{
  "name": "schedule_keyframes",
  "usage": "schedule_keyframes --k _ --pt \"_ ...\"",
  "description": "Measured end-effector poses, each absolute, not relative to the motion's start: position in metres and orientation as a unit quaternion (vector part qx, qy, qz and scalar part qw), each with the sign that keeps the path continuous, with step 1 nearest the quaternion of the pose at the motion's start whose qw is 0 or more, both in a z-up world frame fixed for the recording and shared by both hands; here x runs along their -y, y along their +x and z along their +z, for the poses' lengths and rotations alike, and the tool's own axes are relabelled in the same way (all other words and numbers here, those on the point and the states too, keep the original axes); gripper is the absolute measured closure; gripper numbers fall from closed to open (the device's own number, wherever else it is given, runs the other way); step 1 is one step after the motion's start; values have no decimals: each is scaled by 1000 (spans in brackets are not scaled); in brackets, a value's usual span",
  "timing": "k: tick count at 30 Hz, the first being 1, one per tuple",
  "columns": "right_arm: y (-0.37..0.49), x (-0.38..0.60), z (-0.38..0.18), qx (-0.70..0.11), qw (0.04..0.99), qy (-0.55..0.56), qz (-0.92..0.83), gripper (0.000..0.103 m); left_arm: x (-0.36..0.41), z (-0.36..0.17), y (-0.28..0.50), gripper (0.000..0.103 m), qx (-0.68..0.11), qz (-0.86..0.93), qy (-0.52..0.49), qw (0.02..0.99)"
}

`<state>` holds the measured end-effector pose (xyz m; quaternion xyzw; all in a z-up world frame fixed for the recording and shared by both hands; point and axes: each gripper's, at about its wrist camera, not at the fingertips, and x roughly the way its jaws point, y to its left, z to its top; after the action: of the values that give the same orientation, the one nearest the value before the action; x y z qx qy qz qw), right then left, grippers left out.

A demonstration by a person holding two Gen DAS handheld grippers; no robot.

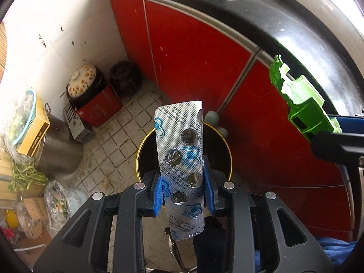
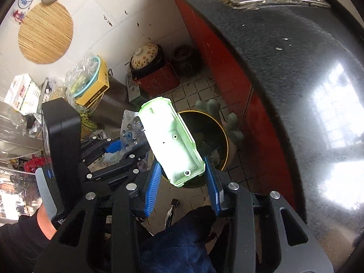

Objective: Collect trash
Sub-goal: 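Carry blister pack and green piece to the black bin, open both tools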

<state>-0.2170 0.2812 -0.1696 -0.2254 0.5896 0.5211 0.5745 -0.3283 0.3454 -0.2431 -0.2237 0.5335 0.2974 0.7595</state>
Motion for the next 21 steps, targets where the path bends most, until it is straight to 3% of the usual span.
schedule_keyframes --k 8,11,13,14,21 --pt "-220 -287 -174 -592 573 -234 517 64 -354 -249 -335 72 -528 285 -231 766" --pt "-219 -290 -175 -593 571 -235 517 63 -355 -249 -335 56 -531 293 -225 763" --pt "-220 -291 -176 -597 569 -233 516 53 -356 -247 -336 42 -528 296 -223 764" --pt "-220 -290 -174 -595 571 -231 516 48 -355 -246 -337 41 -527 297 -222 765" --pt "-193 -254 -150 -585 600 -199 508 40 -344 -224 -330 21 -517 286 -212 778"
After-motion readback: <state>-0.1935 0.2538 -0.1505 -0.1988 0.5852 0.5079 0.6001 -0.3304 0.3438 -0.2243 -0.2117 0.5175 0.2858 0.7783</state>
